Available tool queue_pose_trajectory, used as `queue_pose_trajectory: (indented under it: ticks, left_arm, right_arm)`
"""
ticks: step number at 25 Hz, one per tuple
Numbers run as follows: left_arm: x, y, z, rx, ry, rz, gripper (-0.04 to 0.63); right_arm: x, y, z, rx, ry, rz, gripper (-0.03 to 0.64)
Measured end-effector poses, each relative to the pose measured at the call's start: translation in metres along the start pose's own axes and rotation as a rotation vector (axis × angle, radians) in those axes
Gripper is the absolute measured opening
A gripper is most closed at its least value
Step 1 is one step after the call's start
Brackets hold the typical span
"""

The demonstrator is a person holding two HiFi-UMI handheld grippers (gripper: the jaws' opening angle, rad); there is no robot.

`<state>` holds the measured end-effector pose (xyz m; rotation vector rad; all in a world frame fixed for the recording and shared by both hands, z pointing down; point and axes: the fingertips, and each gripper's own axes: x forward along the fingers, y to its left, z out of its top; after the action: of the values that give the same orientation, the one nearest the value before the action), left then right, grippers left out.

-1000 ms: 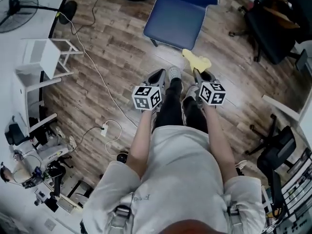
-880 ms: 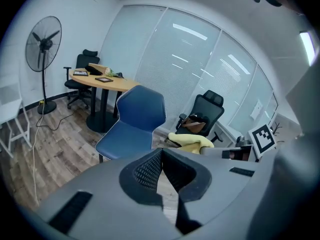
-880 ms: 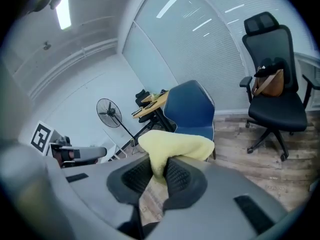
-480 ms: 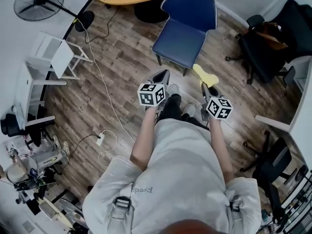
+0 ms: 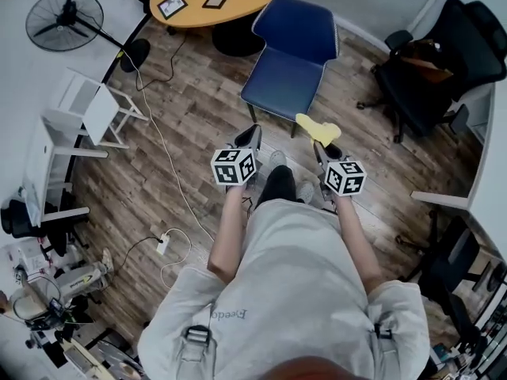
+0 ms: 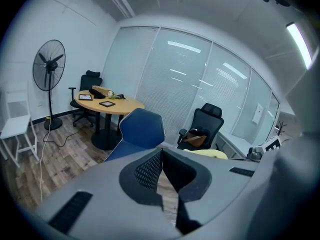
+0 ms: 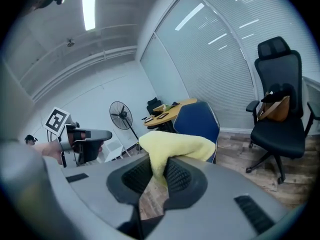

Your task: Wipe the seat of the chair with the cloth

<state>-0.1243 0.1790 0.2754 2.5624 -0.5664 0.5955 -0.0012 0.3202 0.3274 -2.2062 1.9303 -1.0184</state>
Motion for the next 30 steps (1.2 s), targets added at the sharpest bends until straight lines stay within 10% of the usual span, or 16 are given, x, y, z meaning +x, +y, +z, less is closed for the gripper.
queue_pose_trajectory:
  ticks: [30]
  left_arm:
    - [0.000,0.018,0.013,0.025,-0.001,0.056,0.028]
  right_arm:
    - [-0.003,0.002,0.021,-0.073,-0.051,-0.017,0.064]
